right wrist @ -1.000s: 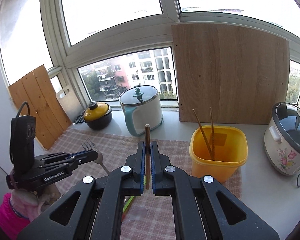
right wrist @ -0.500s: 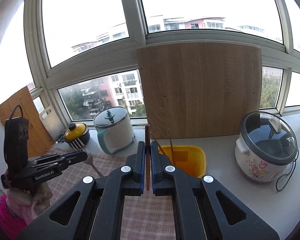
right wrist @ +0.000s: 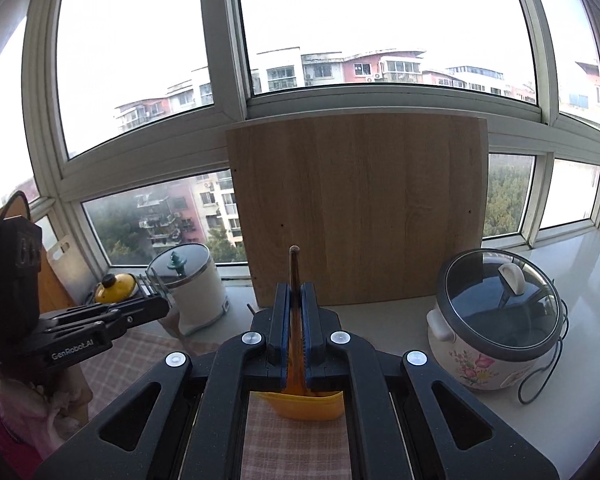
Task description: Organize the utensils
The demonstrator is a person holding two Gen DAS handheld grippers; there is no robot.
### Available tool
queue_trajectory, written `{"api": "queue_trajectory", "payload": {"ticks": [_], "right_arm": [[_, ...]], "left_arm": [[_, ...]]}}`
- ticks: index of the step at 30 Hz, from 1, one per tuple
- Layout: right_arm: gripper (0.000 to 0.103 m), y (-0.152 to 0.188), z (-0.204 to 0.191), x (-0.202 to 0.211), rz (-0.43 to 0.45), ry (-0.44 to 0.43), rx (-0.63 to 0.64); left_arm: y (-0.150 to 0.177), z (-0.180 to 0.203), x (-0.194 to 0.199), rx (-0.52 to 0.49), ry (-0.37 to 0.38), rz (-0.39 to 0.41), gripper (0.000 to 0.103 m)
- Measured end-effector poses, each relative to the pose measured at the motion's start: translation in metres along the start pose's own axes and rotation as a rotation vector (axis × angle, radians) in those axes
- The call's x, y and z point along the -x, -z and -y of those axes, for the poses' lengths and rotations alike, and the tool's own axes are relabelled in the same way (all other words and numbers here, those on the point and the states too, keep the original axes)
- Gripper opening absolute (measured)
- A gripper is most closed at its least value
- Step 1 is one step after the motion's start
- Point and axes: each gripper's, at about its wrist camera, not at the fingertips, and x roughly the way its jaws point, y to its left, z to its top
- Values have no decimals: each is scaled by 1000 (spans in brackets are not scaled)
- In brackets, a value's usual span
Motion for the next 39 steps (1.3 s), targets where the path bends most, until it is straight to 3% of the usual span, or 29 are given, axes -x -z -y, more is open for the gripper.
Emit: {"api": "queue_trajectory", "payload": {"ticks": [11,16,22,29,30,31,32,33,35,39], "right_arm": [[4,8,22,-34,-43,49,-8],[4,20,29,-47,-75,51,-32],[4,32,37,-64,-119,70,-33],[4,44,38,-91,-207,59,-34],[5,45,38,-93,-218,58,-37],[9,46,38,-95,-224,56,-41],[24,47,38,-95,-226,59,-44],[49,48,38,-94,-219,66,-47],[71,47,37,-89,-188,74,-47],[71,45,33,-82,-175,75,-34]], "left_arm": [[-19,1,-45,72,31,7,0],[-18,8,-57,27,12,-7,0],[-12,8,-52,-54,-22,-26,0],[0,-17,-36,-55,-72,-44,0],[3,-23,-33,-53,-83,-47,6],[5,-28,-30,-48,-92,-49,15],[7,-35,-26,-43,-100,-52,20],[10,-40,-23,-41,-107,-56,26],[16,-52,-16,-40,-132,-62,27],[27,-77,-1,-12,-164,-67,27]]}}
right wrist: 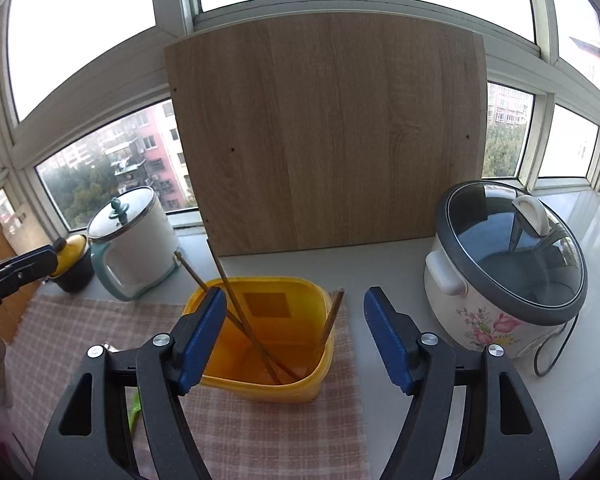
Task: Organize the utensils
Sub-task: 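Move the left tool down to the silver fork on the cloth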
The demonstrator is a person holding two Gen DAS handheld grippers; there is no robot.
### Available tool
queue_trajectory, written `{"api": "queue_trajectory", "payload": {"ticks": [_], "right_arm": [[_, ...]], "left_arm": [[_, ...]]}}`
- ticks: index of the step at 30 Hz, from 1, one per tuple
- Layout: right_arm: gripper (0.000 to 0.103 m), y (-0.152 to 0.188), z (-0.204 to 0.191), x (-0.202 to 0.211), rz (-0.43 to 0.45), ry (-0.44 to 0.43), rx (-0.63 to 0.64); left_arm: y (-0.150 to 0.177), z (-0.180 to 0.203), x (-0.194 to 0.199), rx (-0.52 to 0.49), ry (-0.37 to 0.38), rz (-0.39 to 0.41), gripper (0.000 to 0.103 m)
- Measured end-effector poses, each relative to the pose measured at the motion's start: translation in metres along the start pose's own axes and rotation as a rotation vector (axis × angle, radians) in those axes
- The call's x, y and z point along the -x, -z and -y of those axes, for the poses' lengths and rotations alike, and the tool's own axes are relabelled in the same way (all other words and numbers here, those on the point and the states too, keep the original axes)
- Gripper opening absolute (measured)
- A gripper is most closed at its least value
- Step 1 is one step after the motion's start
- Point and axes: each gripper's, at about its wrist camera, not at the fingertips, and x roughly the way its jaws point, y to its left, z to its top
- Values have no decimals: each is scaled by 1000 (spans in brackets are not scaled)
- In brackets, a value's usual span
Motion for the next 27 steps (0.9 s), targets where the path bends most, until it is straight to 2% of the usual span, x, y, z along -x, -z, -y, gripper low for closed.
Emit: {"api": "queue_trajectory", "payload": {"ticks": [15,27], "right_arm": [[71,18,-24,40,36,-38,-3],[71,60,-49,48,-66,-109,-91]], "left_arm": [[50,-78,39,53,-84,-63,27],[79,-111,51,27,-79,-134,28]]}}
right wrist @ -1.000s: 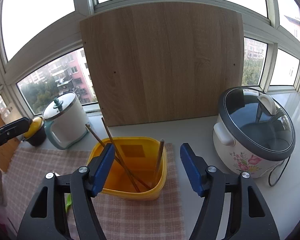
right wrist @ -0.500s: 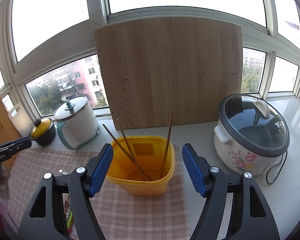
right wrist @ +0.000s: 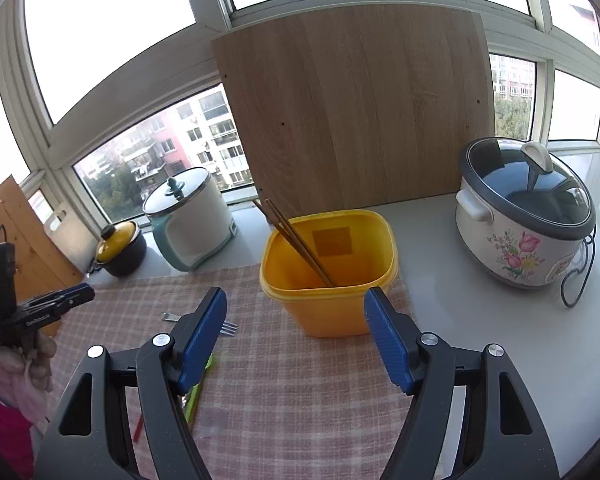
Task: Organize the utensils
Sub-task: 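Move the left tool down to the silver fork on the cloth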
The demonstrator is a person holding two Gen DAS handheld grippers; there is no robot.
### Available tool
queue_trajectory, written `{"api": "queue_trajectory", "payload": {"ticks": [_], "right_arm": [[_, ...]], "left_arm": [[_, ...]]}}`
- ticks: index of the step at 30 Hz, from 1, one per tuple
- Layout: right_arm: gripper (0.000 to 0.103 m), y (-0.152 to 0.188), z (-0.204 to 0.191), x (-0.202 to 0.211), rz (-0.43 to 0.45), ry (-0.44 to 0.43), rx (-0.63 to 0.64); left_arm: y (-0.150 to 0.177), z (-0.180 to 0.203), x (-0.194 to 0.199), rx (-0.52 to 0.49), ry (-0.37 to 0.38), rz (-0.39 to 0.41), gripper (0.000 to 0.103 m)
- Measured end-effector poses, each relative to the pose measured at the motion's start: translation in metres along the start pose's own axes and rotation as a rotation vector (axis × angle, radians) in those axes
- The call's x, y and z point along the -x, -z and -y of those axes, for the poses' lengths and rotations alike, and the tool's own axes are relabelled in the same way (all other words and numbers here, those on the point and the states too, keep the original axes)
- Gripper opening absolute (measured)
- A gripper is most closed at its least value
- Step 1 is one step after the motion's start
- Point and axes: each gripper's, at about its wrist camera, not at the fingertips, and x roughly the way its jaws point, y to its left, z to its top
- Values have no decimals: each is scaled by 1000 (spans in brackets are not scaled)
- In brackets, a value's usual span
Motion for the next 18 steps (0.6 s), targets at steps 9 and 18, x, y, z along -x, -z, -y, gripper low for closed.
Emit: {"api": "queue_trajectory", "payload": {"ticks": [9,18], "right_arm": [[71,48,-11,-13,-116,-15,-74],[71,92,-25,-32,-218,-49,-97]], "left_arm": [[2,2,-23,-114,57,-83,28],[3,12,-77,-193,101,-211,28]]}}
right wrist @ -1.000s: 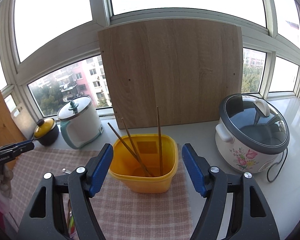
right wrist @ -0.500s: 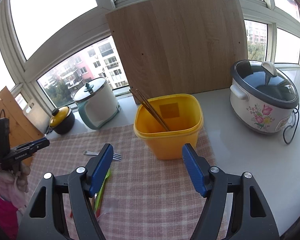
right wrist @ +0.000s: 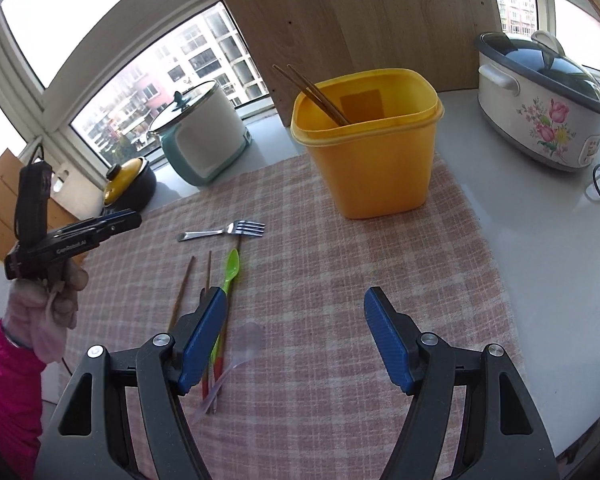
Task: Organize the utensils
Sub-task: 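Move the left tool down to the silver fork on the cloth, then close the left tool on the fork handle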
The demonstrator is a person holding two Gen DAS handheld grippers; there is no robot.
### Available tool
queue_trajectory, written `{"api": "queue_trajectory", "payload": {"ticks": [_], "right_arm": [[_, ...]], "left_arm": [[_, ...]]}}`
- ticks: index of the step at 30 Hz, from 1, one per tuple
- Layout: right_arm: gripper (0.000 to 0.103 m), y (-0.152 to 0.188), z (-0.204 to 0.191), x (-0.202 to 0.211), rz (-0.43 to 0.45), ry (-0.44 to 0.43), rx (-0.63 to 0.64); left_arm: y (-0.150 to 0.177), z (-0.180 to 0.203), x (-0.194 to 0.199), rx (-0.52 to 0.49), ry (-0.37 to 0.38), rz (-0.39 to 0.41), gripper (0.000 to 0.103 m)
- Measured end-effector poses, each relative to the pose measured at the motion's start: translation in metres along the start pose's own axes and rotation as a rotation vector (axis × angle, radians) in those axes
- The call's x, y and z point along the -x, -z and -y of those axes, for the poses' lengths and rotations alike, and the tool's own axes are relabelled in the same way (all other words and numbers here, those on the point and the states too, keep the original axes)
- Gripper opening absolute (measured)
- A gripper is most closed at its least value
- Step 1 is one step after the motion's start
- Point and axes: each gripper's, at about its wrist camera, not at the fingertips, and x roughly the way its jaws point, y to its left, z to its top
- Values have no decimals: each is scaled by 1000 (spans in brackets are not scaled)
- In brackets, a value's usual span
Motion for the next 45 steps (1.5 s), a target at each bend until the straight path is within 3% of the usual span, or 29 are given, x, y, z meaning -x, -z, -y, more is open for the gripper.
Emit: {"api": "queue_trajectory", "payload": {"ticks": [20,30,33,42,45], "right_arm": [[70,43,5,-36,-101,-15,-75],[70,48,3,-42,-123,-13,-84],[70,50,0,-46,-128,-16,-83],[70,50,-5,-53,-145,-20,-74],[70,49,-6,-55,-150,-24,-73]], "left_arm": [[-15,43,-113,-331,-29,-283,28],[-26,41,-145,-346,-47,-317,28],[-28,36,-152,-340,-36,-328,41],[-35,21,-164,-314,-21,-328,41],[-32,19,-164,-318,-35,-319,35]]}}
